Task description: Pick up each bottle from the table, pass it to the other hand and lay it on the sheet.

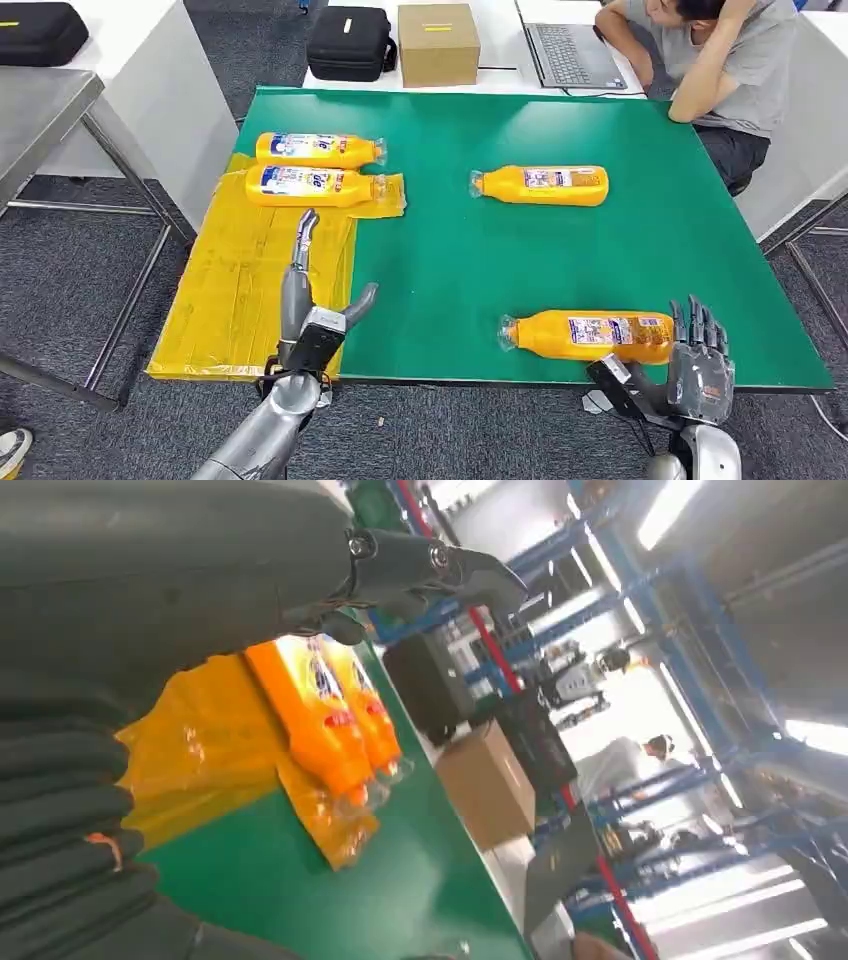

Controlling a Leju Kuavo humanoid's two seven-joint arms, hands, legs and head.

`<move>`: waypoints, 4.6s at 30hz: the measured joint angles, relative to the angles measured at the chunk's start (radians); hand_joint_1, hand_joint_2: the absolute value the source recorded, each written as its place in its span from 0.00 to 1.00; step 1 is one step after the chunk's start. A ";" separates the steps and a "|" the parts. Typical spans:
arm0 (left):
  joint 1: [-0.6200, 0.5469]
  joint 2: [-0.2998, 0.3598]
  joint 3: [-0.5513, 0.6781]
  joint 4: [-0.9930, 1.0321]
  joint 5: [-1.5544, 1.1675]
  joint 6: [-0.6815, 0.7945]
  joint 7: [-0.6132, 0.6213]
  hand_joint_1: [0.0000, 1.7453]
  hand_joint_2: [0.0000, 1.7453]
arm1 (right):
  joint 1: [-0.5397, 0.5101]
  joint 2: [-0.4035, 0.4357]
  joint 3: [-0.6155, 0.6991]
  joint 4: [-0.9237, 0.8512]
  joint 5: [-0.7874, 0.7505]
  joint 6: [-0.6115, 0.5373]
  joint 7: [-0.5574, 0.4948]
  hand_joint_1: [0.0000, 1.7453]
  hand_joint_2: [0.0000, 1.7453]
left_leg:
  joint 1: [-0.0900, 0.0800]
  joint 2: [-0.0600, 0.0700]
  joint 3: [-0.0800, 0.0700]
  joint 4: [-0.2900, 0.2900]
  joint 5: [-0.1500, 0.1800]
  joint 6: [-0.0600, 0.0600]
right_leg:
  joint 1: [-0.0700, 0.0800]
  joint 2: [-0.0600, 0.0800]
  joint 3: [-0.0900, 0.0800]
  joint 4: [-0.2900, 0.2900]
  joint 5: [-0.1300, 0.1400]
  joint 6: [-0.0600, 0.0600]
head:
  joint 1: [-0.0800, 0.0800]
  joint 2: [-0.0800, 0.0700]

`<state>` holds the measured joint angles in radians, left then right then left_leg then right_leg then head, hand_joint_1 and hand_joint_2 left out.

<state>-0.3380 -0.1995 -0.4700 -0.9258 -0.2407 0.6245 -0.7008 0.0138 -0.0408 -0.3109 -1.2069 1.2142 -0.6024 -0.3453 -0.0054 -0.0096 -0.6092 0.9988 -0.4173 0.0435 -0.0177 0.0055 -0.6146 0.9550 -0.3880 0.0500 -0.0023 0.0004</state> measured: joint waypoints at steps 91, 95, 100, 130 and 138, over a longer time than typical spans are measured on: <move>-0.068 -0.026 -0.136 0.073 0.156 -0.039 0.000 0.00 1.00 | -0.279 -0.229 0.207 0.545 -0.120 0.155 -0.130 0.99 1.00 | -0.001 0.005 0.016 0.000 0.000 0.001 | 0.000 0.005 0.013 -0.004 0.002 -0.002 | 0.000 0.000; -0.069 -0.026 -0.142 0.073 0.158 -0.052 0.000 0.00 1.00 | -0.295 -0.241 0.207 0.592 -0.128 0.184 -0.140 1.00 1.00 | -0.001 0.005 0.019 0.000 0.000 0.001 | 0.000 0.005 0.013 -0.007 0.002 -0.001 | -0.001 0.000; -0.071 -0.026 -0.144 0.073 0.159 -0.053 0.000 0.00 1.00 | -0.303 -0.252 0.207 0.619 -0.129 0.186 -0.142 1.00 1.00 | -0.001 0.002 0.022 0.000 -0.001 0.003 | 0.000 0.003 0.012 -0.008 0.001 0.000 | 0.000 0.000; -0.099 -0.026 -0.170 0.084 0.174 -0.031 0.000 0.00 1.00 | -0.324 -0.236 0.167 0.727 -0.284 0.060 -0.351 1.00 1.00 | 0.001 0.002 0.017 0.000 -0.001 0.006 | 0.001 0.002 0.020 -0.010 0.004 0.004 | 0.000 0.000; -0.095 -0.025 -0.171 0.084 0.178 -0.009 0.000 0.00 1.00 | -0.277 -0.217 0.256 0.665 -0.612 -0.037 -0.352 1.00 1.00 | 0.001 0.000 0.011 0.000 -0.001 0.006 | 0.001 0.001 0.016 -0.010 0.003 0.005 | 0.000 0.000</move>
<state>-0.4334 -0.2247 -0.6405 -0.8423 -0.0626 0.6153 -0.7008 -0.2631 -0.2583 -0.0551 -0.5416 0.6019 -0.6393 -0.6973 -0.0046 -0.0093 -0.5985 0.9985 -0.4183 0.0496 -0.0168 0.0064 -0.5985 0.9454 -0.3850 0.0545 -0.0027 0.0004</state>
